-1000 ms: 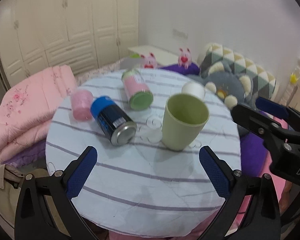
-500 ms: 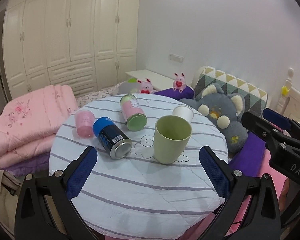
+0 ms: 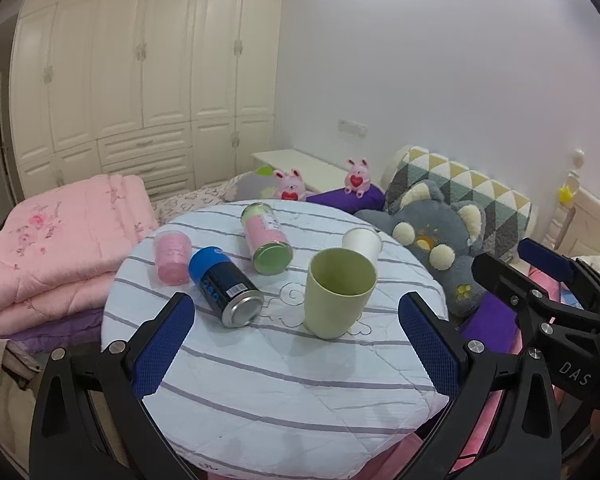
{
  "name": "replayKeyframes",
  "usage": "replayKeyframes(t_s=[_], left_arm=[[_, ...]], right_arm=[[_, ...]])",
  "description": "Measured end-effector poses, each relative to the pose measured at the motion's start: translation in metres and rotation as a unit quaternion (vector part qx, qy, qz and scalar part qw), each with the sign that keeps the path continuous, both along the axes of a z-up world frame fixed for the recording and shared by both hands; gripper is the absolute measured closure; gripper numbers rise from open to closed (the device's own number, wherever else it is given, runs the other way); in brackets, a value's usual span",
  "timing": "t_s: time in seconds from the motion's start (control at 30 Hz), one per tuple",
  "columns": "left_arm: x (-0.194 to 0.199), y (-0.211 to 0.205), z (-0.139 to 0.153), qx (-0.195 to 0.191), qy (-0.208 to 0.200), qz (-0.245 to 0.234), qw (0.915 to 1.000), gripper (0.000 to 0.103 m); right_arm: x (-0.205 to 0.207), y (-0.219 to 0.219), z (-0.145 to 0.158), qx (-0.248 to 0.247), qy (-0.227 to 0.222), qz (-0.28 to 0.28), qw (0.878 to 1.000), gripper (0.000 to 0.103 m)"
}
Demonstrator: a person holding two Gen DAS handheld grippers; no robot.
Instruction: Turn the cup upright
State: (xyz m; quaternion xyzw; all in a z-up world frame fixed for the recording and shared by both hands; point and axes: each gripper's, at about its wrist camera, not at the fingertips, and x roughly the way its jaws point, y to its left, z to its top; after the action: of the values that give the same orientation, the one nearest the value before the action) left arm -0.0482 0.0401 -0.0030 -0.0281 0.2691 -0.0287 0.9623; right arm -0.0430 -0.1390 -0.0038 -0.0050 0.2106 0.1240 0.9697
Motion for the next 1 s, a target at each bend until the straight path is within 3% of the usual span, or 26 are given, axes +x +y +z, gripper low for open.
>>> replayKeyframes(t_s=[0.4,1.0], left_arm=[[0.026,-0.024,0.027,0.029,-0.003,0.019,0.9994,0.0],[0.054,-0.066,0.032,0.039,0.007,0.037,0.9985,0.0]], right_arm=[[0.03,-0.019,0.019,0.018,0.001,0.003,1.0,0.021],[0.063,-0.062,0.017,0.048,0.014,0.009,0.999,0.021]])
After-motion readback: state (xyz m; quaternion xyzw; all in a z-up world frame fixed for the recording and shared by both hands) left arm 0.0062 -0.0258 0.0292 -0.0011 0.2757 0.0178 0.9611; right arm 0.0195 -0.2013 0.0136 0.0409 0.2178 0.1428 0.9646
